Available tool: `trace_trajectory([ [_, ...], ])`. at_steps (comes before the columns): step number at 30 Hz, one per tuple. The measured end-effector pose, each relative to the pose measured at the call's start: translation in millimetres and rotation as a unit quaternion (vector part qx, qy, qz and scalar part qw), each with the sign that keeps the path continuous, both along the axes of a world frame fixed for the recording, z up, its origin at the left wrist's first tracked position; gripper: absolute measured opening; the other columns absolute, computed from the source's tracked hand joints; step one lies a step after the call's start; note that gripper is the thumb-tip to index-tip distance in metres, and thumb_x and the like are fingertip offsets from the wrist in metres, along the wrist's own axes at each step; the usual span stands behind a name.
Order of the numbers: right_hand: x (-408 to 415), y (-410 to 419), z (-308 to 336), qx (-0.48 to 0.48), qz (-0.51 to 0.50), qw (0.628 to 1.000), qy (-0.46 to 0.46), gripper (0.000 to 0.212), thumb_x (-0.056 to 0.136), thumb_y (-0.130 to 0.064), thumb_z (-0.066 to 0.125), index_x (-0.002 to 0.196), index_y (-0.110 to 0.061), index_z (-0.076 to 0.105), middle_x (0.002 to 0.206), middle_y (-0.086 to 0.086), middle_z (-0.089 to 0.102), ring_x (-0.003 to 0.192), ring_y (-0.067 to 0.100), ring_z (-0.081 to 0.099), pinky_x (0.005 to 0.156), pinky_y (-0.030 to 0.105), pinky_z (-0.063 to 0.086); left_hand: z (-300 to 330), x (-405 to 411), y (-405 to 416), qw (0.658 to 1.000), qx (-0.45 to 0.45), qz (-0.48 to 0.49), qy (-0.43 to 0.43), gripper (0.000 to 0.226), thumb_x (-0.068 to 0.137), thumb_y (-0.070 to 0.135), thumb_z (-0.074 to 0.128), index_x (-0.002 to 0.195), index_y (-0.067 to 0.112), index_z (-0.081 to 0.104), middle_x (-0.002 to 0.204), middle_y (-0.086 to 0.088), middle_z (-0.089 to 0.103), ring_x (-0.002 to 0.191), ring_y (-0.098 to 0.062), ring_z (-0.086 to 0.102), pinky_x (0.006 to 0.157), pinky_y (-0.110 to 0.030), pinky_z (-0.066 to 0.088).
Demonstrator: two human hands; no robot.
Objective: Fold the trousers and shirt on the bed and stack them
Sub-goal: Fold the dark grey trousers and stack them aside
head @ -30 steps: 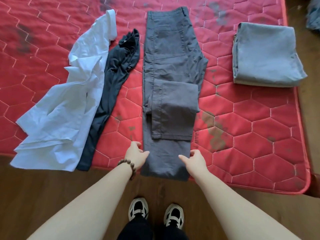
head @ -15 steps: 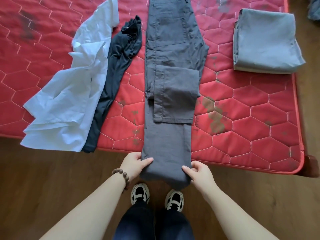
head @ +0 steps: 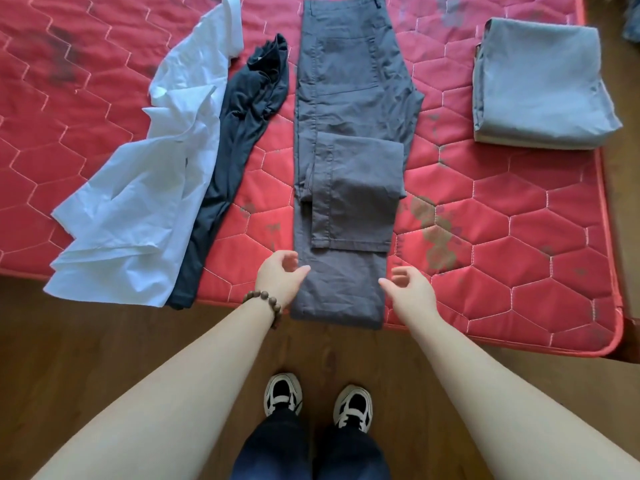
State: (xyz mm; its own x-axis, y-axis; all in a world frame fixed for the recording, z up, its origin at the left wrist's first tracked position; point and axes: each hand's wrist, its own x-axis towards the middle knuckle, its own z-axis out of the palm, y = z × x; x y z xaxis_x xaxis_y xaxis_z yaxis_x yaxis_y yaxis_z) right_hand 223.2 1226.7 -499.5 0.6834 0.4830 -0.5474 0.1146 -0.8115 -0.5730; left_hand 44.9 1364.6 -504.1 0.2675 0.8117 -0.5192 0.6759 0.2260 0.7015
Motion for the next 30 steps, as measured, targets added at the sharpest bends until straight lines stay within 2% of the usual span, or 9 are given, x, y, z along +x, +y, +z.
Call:
trace_trajectory([
  [4,30.7,56.5,-11.8,0.07,-0.033,0.997,-0.016,0.063,0.084,-0.03,0.071,0.137,-0.01,0.045,0.136,0.008,0.052,0.126,0.023,0.048,0.104,0.032,0.035,-16.6,45.6,30.5,0.999,-0.009,0.02,-0.042,0.061,0.083,0.021,0.071,0.136,0.007,0.044,0.134,-0.009,0.054,0.122,-0.02,0.052,0.102,-0.026,0.037],
  [8,45.5,87.9,-33.5,0.093,-0.037,0.995,0.017,0.067,0.085,-0.032,0.07,0.14,-0.007,0.042,0.14,0.007,0.051,0.127,0.022,0.048,0.107,0.031,0.036,-34.2,69.0,43.3,0.998,0.031,0.022,-0.048,0.048,0.084,0.021,0.069,0.127,0.008,0.053,0.119,-0.007,0.063,0.107,-0.018,0.059,0.094,-0.023,0.042],
  [11,47.5,89.9,-42.0,0.063,-0.073,0.995,-0.021,0.038,0.087,-0.031,0.067,0.115,-0.006,0.06,0.109,0.007,0.063,0.1,0.021,0.056,0.083,0.027,0.04,-39.6,72.7,46.3,0.997,0.062,0.0,-0.037,0.015,0.085,0.019,0.067,0.095,0.007,0.067,0.09,-0.005,0.07,0.083,-0.019,0.063,0.081,-0.028,0.05],
  [13,44.8,78.2,-43.5,0.064,-0.08,0.994,-0.034,0.019,0.087,-0.028,0.066,0.085,-0.01,0.062,0.081,0.001,0.06,0.078,0.018,0.052,0.069,0.027,0.037,-39.6,65.8,42.3,0.998,0.064,-0.012,-0.026,0.014,0.085,0.019,0.067,0.074,0.009,0.063,0.069,0.002,0.064,0.066,-0.015,0.056,0.064,-0.019,0.045],
  [14,42.0,70.2,-42.7,0.069,-0.08,0.994,-0.026,0.02,0.087,-0.026,0.066,0.075,-0.012,0.058,0.072,-0.003,0.056,0.071,0.016,0.049,0.065,0.027,0.035,-39.0,60.3,38.7,0.998,0.058,-0.022,-0.021,0.02,0.085,0.02,0.067,0.071,0.007,0.062,0.065,0.003,0.06,0.062,-0.013,0.052,0.06,-0.019,0.043],
  [17,27.5,43.0,-35.4,0.077,-0.064,0.995,0.027,0.03,0.087,-0.023,0.067,0.062,-0.017,0.051,0.061,-0.008,0.05,0.058,0.009,0.044,0.05,0.018,0.034,-35.8,39.3,26.4,0.999,0.022,-0.04,-0.014,0.023,0.084,0.019,0.068,0.08,-0.003,0.066,0.076,-0.012,0.068,0.069,-0.02,0.057,0.073,-0.036,0.05],
  [22,-6.6,0.0,-31.2,0.085,-0.099,0.972,0.196,0.02,0.089,-0.013,0.066,0.073,-0.008,0.053,0.079,0.009,0.052,0.076,0.02,0.055,0.056,0.028,0.054,-31.1,1.6,-5.9,0.998,-0.023,-0.063,-0.019,0.032,0.084,0.018,0.069,0.077,-0.011,0.057,0.071,-0.019,0.057,0.068,-0.017,0.049,0.071,-0.043,0.05],
  [26,-27.4,-24.2,-29.1,0.083,-0.115,0.976,0.164,0.018,0.085,-0.028,0.071,0.076,-0.016,0.061,0.068,-0.006,0.054,0.062,0.009,0.047,0.055,0.023,0.039,-23.2,-31.7,-40.3,0.994,-0.067,-0.083,-0.032,0.029,0.083,0.02,0.071,0.067,0.006,0.051,0.064,-0.006,0.042,0.062,-0.015,0.039,0.058,-0.028,0.035],
  [30,-37.8,-31.1,-20.6,0.091,-0.165,0.961,0.2,0.025,0.085,-0.028,0.071,0.103,-0.014,0.063,0.096,0.001,0.065,0.085,0.013,0.059,0.075,0.031,0.047,-23.9,-70.4,-67.7,0.99,-0.105,-0.096,-0.012,0.033,0.082,0.025,0.071,0.064,0.006,0.052,0.062,-0.001,0.043,0.059,-0.013,0.038,0.058,-0.028,0.034],
])
